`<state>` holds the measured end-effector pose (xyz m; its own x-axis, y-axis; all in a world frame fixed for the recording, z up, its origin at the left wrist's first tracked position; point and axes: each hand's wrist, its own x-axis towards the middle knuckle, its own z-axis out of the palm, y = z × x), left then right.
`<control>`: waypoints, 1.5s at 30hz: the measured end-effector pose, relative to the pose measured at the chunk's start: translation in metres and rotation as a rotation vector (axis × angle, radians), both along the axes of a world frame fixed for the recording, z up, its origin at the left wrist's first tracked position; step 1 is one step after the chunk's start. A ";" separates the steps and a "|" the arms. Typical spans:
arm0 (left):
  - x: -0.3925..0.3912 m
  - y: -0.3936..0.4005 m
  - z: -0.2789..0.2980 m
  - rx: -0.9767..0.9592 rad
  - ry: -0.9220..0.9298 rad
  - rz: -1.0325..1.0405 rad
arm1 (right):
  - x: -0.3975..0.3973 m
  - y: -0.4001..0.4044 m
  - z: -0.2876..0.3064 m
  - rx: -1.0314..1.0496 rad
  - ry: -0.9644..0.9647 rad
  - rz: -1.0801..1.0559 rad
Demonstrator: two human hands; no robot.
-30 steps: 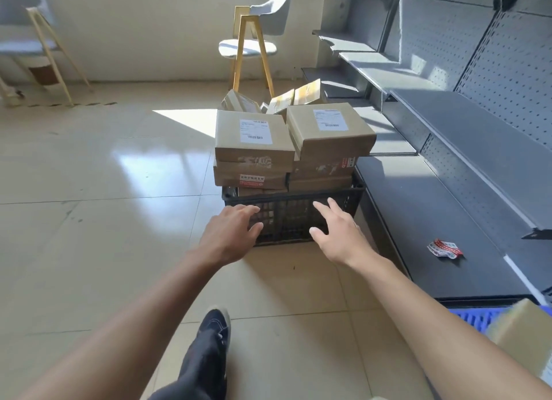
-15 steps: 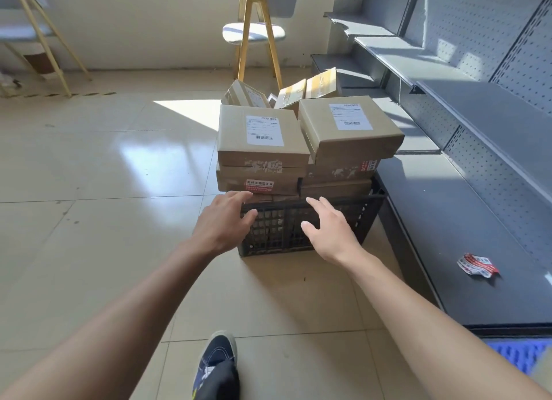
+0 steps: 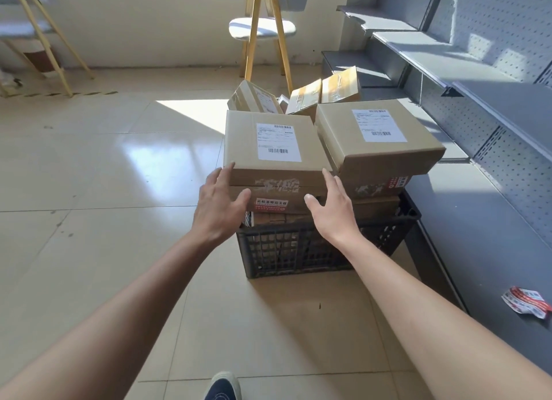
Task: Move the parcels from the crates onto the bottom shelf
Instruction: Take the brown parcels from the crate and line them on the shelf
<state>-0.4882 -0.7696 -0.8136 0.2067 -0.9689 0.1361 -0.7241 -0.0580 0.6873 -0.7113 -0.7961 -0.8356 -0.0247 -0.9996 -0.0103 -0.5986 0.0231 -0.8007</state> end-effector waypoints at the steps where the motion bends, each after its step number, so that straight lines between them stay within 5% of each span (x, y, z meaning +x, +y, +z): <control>1: 0.001 -0.007 -0.001 -0.008 0.016 0.003 | 0.002 -0.005 -0.002 -0.007 -0.015 -0.022; 18: 0.011 -0.074 -0.017 -0.030 0.237 0.074 | 0.013 -0.050 -0.021 -0.064 -0.123 -0.136; 45: -0.055 0.089 0.071 -0.210 0.415 0.046 | -0.058 0.116 0.063 -0.151 -0.097 -0.139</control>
